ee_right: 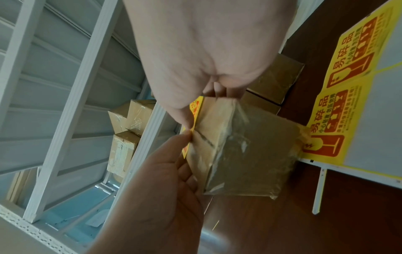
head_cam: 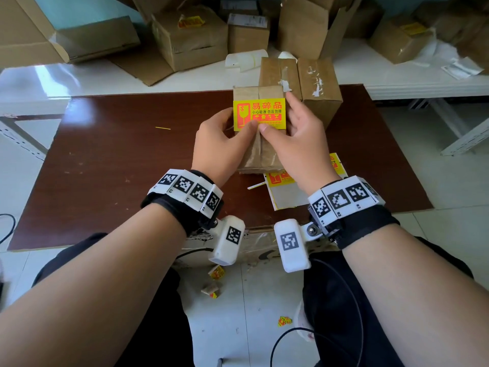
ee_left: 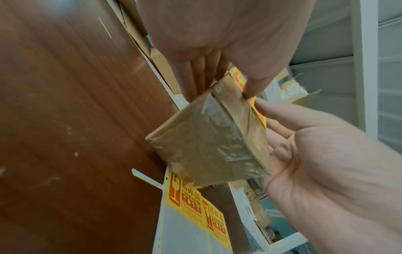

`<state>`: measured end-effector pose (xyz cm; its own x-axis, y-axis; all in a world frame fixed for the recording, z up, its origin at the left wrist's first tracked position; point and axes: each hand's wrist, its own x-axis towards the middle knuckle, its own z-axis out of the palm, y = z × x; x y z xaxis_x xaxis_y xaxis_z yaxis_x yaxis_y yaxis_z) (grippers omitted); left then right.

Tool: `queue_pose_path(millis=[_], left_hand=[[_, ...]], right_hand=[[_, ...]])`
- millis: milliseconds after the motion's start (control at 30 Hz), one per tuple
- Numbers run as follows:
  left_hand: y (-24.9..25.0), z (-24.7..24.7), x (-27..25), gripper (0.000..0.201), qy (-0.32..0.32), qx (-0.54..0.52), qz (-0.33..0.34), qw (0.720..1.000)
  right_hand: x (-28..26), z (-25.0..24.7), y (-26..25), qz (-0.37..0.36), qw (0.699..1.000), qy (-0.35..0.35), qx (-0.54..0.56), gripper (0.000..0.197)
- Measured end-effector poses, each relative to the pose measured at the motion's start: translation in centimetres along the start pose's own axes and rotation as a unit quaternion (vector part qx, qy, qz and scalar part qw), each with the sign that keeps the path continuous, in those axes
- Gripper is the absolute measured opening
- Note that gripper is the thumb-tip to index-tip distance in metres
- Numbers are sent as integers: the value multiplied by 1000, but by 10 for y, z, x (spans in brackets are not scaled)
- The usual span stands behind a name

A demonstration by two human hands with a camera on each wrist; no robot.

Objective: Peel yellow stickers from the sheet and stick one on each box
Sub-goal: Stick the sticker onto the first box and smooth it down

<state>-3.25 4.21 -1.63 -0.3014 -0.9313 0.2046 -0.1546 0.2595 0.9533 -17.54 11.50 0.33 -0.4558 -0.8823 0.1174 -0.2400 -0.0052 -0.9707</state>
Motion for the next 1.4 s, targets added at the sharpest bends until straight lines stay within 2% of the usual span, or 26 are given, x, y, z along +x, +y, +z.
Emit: queue_pose_path(millis=[67,167,300,500,567,700,1033,1267,1400], left_hand=[[-2,0,0,25,-10,-4,21,1000],[-7,2,0,30,2,-22,36,999],[-11,3,1,28,37,-40,7,998],[-12,4,2,32,60,-3,-28,998],[-13,4,2,32,65,7,-33,997],[-11,5,1,33,62,27,-43,997],[-4,3,-1,36,73,44,-59,995],[-5,7,-4,31,79,52,-64,993],[-4,6,-4,30,74,58,-70,993]], right_hand=[[1,-3,1,-14,1000,1,-21,74],[3,-5,2,-10,1000,11,-27,77],[6,-5,3,22,999,22,-15,83],[6,-4,3,55,998,8,-9,73],[6,0,6,50,999,6,-3,74],[3,7,10,40,999,15,-14,89],[2,9,13,50,998,19,-41,70],[0,10,10,47,998,17,-31,82],[1,9,13,39,998,11,-45,76]])
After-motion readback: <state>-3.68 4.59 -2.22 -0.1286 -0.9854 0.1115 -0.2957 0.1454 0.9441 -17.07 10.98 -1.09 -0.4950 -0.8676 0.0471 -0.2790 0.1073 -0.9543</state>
